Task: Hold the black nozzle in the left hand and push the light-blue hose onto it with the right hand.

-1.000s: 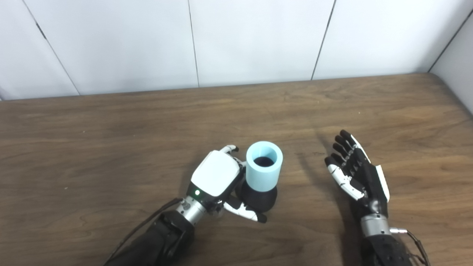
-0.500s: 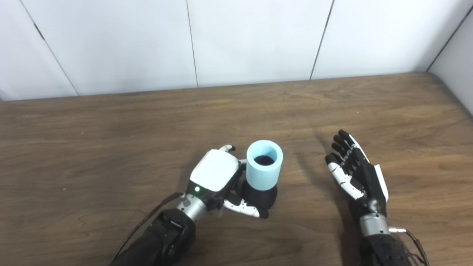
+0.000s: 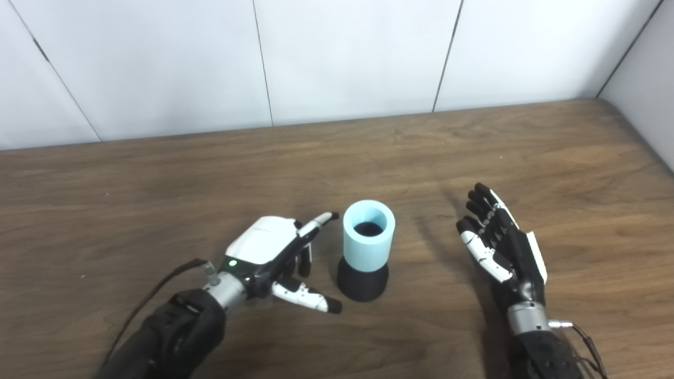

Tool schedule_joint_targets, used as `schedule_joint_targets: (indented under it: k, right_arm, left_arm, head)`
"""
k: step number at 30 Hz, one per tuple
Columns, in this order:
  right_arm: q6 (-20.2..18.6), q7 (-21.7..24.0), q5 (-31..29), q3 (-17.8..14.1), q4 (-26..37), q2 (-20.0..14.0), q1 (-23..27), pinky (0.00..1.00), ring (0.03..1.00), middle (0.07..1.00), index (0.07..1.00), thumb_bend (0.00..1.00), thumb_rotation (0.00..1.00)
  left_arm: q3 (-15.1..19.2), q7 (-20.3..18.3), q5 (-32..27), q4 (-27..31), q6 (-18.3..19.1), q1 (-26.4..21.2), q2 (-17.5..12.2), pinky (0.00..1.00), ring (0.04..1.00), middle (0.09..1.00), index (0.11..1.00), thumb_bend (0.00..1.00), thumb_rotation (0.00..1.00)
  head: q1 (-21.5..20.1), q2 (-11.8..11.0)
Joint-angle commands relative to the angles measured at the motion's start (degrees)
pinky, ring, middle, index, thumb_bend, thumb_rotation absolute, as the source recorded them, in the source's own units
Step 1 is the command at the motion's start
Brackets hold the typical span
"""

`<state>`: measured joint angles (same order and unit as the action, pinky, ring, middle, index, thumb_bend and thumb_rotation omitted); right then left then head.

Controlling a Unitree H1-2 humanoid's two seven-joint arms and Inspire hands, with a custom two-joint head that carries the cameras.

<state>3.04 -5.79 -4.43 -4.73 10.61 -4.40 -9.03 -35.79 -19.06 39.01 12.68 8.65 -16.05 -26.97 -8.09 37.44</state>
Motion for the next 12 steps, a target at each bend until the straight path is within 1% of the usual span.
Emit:
schedule_joint_targets:
  k: [1,5,9,12]
  right_arm:
    - [1.99,0.14,0.15,-1.12,0.88,0.04,0.92,0.86,0.888,0.886,0.877,0.16,0.28]
    - [1.09,0.18,-0.10,-1.19,1.74,0.22,0.94,0.86,0.888,0.886,0.876,0.17,0.29]
    - [1.16,0.54,-0.18,-1.25,1.58,0.01,1.17,0.86,0.895,0.895,0.888,0.16,0.27]
    - [1.35,0.79,-0.03,-1.35,1.36,-0.10,1.32,0.86,0.895,0.899,0.894,0.16,0.30]
  left_arm:
    - [-0.01,-12.36,2.56,-6.23,7.17,7.91,-10.79,0.90,0.975,1.000,0.975,1.00,0.55]
    - [0.65,-11.09,2.81,-5.06,5.33,8.46,-12.64,0.90,0.975,0.998,0.968,1.00,0.58]
    - [1.27,-9.71,3.71,-4.22,4.09,8.92,-14.29,0.90,0.972,0.998,0.958,1.00,0.57]
    - [2.69,-8.05,3.31,-3.79,3.44,10.01,-15.34,0.88,0.963,0.985,0.947,1.00,0.55]
  head:
    - [0.05,0.12]
    - [0.42,0.14]
    - [0.85,0.00]
    - [1.27,-0.18]
